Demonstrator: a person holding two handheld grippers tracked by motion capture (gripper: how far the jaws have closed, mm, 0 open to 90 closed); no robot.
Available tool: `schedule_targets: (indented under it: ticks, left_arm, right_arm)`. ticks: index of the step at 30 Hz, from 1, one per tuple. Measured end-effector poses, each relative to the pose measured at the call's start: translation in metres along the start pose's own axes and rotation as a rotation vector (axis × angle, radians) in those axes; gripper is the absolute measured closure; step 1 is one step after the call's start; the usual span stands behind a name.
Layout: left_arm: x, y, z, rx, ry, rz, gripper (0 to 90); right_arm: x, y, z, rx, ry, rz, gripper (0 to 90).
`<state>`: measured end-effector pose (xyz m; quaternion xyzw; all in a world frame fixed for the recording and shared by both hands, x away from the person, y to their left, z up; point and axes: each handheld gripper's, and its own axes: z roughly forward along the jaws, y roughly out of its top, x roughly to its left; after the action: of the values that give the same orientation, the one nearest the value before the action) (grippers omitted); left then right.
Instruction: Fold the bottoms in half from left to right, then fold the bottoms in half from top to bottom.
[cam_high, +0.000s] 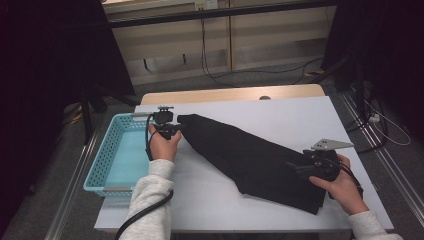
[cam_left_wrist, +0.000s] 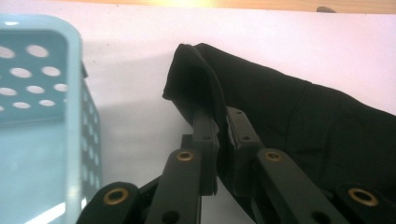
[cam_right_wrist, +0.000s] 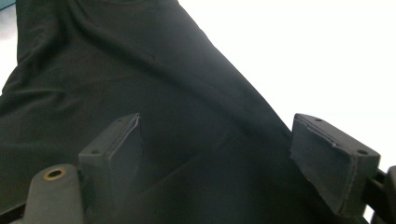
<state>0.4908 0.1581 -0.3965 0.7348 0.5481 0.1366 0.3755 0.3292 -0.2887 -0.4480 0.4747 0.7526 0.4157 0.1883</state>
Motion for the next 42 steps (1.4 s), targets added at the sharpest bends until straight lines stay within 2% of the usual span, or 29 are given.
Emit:
schedule_targets:
  ticks: [8,13,18,19,21,23,29,32,42]
  left_arm:
    - [0.000,0.006,-0.011,-0.011,-0.003,0.023,84.1]
    - [0.002,0.009,-0.014,-0.006,-0.006,0.023,84.0]
    - [0.005,0.011,-0.016,-0.003,-0.023,-0.001,84.1]
    - [0.006,0.012,-0.016,-0.003,-0.033,-0.018,84.1]
    - [0.007,0.014,-0.016,0.006,-0.048,-0.023,84.2]
    - [0.008,0.015,-0.017,0.011,-0.049,-0.025,84.3]
    - [0.015,0.014,-0.021,0.006,-0.050,-0.032,84.3]
    - [0.018,0.013,-0.021,0.010,-0.060,-0.055,84.3]
    - [0.010,0.011,-0.019,0.016,-0.080,-0.050,84.3]
  right_arm:
    - [0.004,0.004,0.006,0.005,0.015,-0.009,15.3]
    - [0.005,0.005,0.007,0.004,0.019,-0.009,14.7]
    - [0.007,0.004,0.009,0.010,0.027,-0.008,14.2]
    - [0.008,0.004,0.009,0.011,0.026,-0.011,14.2]
    - [0.009,0.004,0.008,0.007,0.028,-0.010,14.2]
    - [0.009,0.004,0.008,0.002,0.034,0.003,14.0]
    - [0.009,0.004,0.006,-0.003,0.032,-0.003,14.0]
    - [0.011,0.005,0.006,-0.006,0.034,0.000,13.9]
    - [0.012,0.006,0.006,-0.006,0.042,-0.008,13.9]
